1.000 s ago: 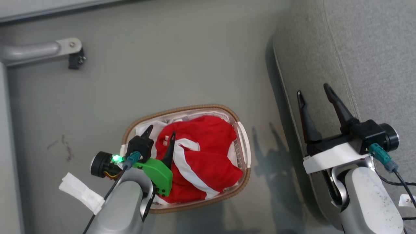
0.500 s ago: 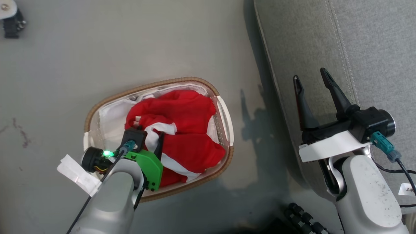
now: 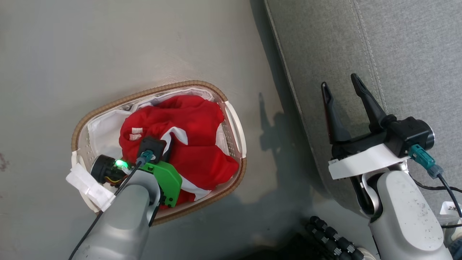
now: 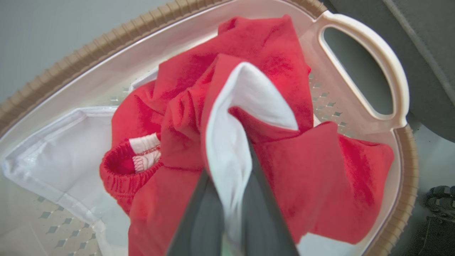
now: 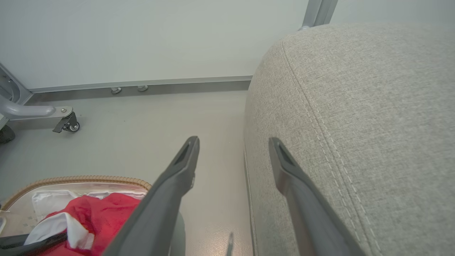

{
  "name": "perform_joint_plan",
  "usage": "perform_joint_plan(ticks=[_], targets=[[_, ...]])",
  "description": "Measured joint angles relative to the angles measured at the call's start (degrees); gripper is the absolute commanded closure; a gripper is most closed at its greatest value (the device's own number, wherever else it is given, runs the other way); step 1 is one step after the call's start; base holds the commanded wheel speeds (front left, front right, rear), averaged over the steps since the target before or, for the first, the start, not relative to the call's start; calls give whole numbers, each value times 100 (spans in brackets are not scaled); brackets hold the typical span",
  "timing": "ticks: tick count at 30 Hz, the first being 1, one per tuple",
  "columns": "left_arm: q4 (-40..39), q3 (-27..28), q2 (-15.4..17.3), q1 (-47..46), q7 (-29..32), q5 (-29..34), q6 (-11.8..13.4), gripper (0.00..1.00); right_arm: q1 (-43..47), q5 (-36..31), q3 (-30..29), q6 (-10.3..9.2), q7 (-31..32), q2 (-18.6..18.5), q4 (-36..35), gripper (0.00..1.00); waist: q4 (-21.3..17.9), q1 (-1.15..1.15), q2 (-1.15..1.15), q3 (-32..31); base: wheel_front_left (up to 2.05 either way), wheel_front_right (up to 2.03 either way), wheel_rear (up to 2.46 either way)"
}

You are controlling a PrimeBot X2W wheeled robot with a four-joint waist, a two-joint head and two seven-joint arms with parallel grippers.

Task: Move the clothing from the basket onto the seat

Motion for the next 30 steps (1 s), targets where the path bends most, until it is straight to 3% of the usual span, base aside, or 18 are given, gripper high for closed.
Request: perform_joint_plan(ticks=[20,30], targets=[[-1499,-52,38,448,0,-296,-4,100,389,-466,-218,0,0,4,274,0,426,0,0,-1082,0,0,0],[-2385,-179,404,435,-1,-583,-8,100,978,-761,-291,0,0,7,385,0,743,0,0,-2106,0,0,0]])
